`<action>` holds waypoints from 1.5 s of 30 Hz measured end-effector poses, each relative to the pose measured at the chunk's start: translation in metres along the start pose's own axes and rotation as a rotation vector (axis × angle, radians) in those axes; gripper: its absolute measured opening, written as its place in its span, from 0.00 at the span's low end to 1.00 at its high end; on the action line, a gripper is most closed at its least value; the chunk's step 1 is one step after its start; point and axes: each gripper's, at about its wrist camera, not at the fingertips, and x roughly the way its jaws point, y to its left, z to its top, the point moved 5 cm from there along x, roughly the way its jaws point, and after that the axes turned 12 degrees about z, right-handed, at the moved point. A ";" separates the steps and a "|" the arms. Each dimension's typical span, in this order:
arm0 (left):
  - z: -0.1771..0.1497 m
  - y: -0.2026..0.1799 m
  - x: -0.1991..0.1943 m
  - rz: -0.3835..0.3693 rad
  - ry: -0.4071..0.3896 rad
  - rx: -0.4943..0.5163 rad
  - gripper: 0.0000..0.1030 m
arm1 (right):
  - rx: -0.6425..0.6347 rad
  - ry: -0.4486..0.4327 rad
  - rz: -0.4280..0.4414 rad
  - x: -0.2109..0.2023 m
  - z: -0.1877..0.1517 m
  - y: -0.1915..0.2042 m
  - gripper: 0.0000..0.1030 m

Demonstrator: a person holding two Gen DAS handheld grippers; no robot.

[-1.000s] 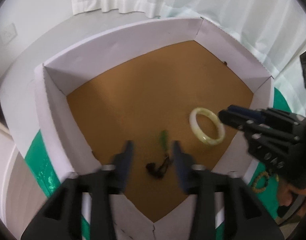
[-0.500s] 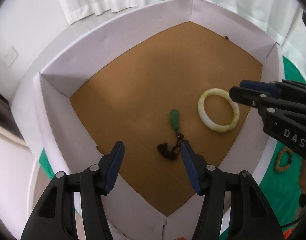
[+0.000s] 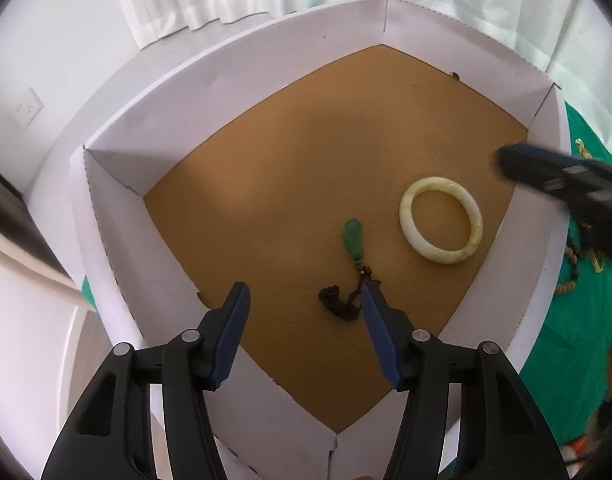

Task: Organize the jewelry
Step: 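Move the left gripper back to the wooden bead bracelet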

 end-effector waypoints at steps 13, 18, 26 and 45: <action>-0.004 -0.001 -0.004 -0.034 -0.023 0.041 0.54 | 0.068 -0.291 -0.337 -0.210 -0.060 -0.034 0.60; -0.007 0.000 -0.006 -0.033 -0.016 0.045 0.55 | 0.105 -0.285 -0.394 -0.232 -0.106 -0.046 0.60; 0.007 0.002 -0.020 0.001 -0.075 -0.012 0.68 | 0.148 -0.244 -0.434 -0.240 -0.161 -0.062 0.60; -0.025 -0.180 -0.097 -0.507 -0.195 0.323 0.99 | 0.264 -0.174 -0.366 -0.228 -0.220 -0.081 0.60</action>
